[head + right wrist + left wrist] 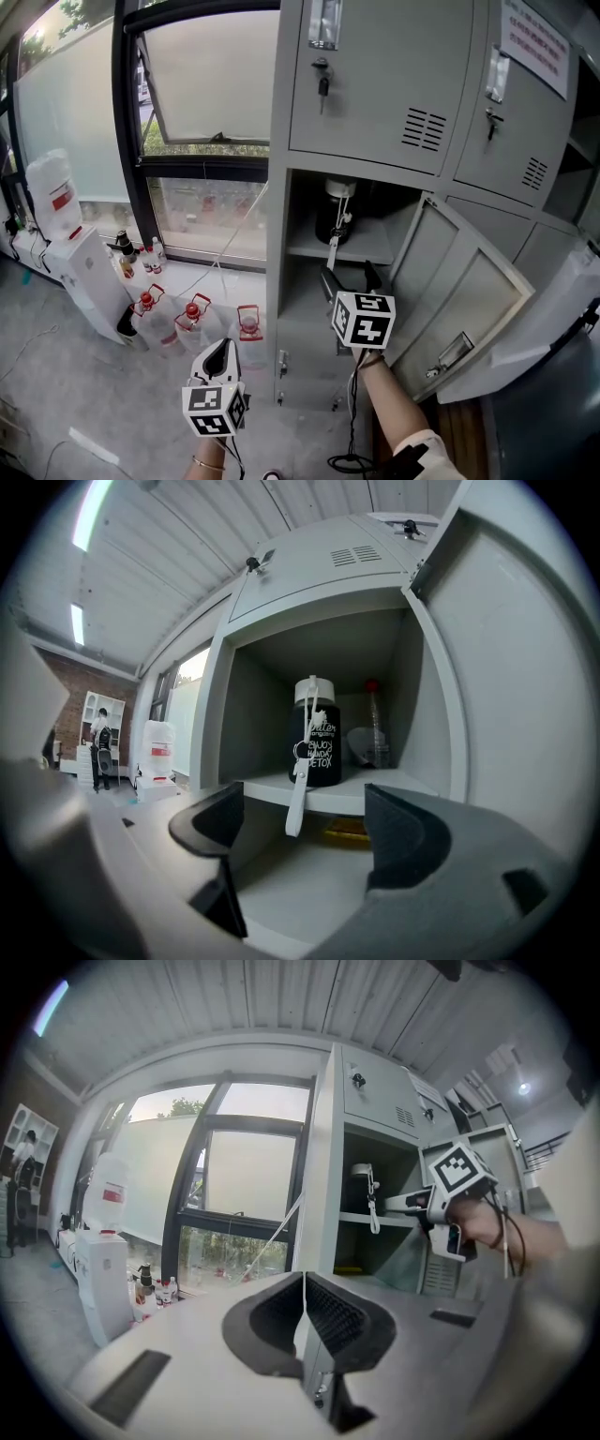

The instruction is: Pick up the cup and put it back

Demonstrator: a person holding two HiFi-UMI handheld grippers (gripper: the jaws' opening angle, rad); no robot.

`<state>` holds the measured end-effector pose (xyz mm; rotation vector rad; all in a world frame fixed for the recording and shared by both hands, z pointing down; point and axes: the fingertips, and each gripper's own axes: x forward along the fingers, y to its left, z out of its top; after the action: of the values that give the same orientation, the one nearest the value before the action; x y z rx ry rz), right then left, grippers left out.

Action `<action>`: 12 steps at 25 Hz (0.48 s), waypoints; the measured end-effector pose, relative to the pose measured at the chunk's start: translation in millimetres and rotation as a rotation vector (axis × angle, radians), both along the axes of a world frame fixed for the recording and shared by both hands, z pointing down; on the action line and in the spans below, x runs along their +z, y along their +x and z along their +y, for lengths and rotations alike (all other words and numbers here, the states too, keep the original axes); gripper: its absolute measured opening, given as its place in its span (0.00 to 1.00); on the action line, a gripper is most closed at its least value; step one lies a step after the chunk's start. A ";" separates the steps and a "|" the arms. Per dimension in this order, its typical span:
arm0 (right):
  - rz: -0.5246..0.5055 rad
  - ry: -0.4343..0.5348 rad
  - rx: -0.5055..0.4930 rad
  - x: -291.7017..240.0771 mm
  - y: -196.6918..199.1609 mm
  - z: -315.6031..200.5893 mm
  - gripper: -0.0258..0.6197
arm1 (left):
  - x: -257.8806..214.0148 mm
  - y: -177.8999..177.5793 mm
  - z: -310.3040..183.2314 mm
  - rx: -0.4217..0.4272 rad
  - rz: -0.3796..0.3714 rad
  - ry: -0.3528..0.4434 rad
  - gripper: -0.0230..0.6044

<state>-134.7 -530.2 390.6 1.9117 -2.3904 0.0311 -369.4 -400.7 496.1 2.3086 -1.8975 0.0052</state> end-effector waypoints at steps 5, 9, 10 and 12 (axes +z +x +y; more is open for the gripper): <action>-0.002 -0.011 0.001 -8.4 -0.4 -22.4 0.65 | -2.5 0.8 -6.5 0.006 0.001 0.010 0.06; 0.006 -0.008 0.007 -17.3 -0.7 -39.0 0.65 | -9.5 5.2 -8.3 0.019 0.014 -0.002 0.06; 0.005 -0.008 0.008 -19.5 -0.6 -42.4 0.65 | -8.5 3.9 -9.8 0.016 0.013 0.002 0.06; 0.001 -0.006 0.010 -24.2 -1.3 -48.7 0.65 | -9.0 3.9 -11.3 0.019 0.018 0.000 0.06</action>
<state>-136.0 -578.9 366.4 1.9210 -2.3770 0.0379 -365.4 -412.0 487.1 2.3182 -1.8673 -0.0126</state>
